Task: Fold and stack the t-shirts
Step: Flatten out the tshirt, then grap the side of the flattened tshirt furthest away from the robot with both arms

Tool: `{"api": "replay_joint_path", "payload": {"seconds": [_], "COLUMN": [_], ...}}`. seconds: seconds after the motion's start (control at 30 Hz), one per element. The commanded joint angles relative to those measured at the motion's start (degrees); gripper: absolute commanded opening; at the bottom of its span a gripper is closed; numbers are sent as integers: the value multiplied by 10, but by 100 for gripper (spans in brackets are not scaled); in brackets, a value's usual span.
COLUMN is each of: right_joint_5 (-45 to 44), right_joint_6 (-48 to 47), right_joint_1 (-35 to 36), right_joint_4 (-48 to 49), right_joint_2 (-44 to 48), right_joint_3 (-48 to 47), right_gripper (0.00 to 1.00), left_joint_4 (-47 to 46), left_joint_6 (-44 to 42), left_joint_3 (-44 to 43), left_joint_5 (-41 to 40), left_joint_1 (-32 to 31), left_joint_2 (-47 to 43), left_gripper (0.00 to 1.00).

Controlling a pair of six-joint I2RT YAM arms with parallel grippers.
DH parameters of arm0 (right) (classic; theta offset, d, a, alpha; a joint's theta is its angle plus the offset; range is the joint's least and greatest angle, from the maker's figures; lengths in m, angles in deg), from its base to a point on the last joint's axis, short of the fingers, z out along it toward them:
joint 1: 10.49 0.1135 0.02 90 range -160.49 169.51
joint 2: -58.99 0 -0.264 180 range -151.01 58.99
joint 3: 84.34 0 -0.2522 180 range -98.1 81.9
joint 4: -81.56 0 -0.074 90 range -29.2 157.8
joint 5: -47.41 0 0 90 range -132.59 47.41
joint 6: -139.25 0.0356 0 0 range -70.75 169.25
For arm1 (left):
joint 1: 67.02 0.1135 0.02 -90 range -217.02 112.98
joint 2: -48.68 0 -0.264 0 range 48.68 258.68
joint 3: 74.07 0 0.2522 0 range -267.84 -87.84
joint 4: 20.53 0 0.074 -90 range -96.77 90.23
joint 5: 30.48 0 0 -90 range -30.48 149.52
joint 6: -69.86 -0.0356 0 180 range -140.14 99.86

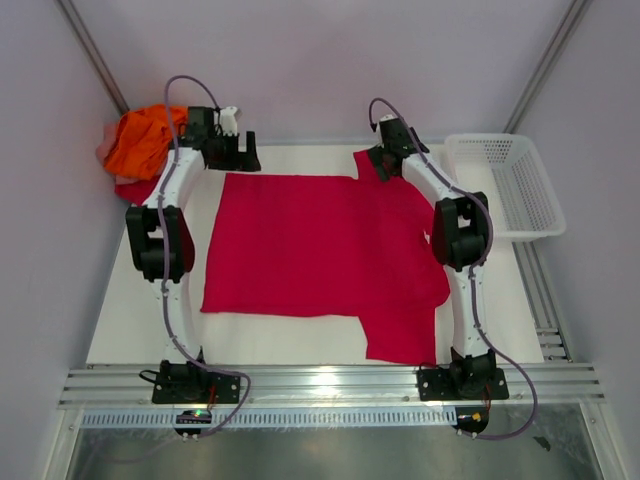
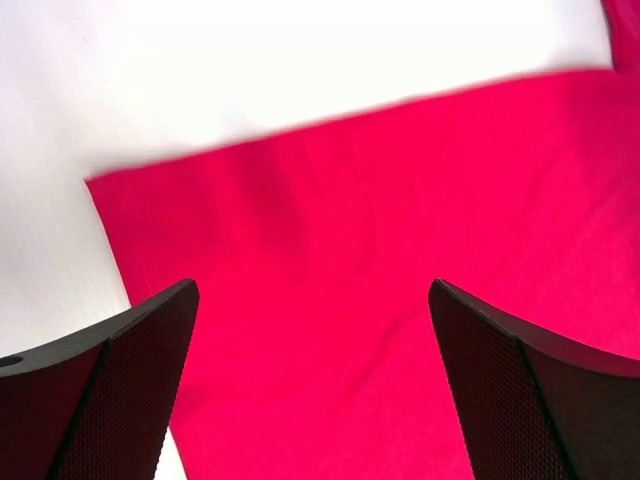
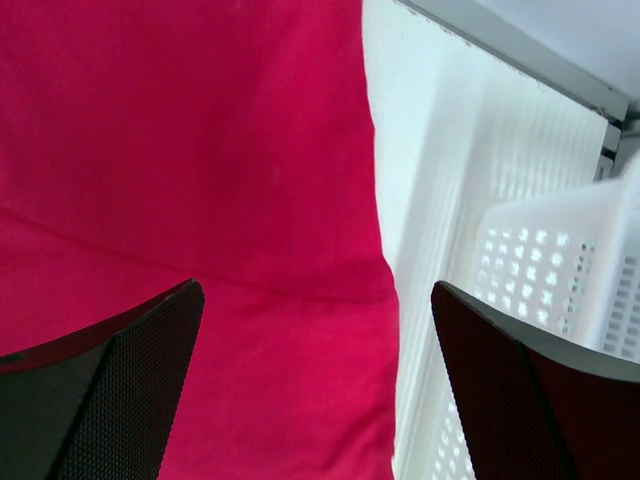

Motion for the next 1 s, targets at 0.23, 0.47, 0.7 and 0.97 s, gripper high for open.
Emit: {"api": "replay_joint_path", "payload": {"seconds": [0.23, 0.47, 0.7, 0.97], "right_joint_5": [-68, -37, 51, 167], "right_joint_6": [-12, 33, 20, -5], "right_joint_1": [-30, -74, -89, -89], "right_joint_4": [121, 123, 75, 35], "right_joint_2": [-80, -109, -122, -135], "right_joint_3": [-115, -149, -158, -175], "right_gripper": [99, 99, 99, 99], "left_joint_4": [-90, -93, -87, -81], "left_joint_6": [71, 47, 39, 27], "left_joint_3": [-76, -85, -85, -85], "left_joint_5": [-40, -59, -87, -77], "left_joint_1": [7, 16, 44, 66], "left_joint_2": [101, 121, 123, 121], "left_gripper": [99, 99, 99, 99]}}
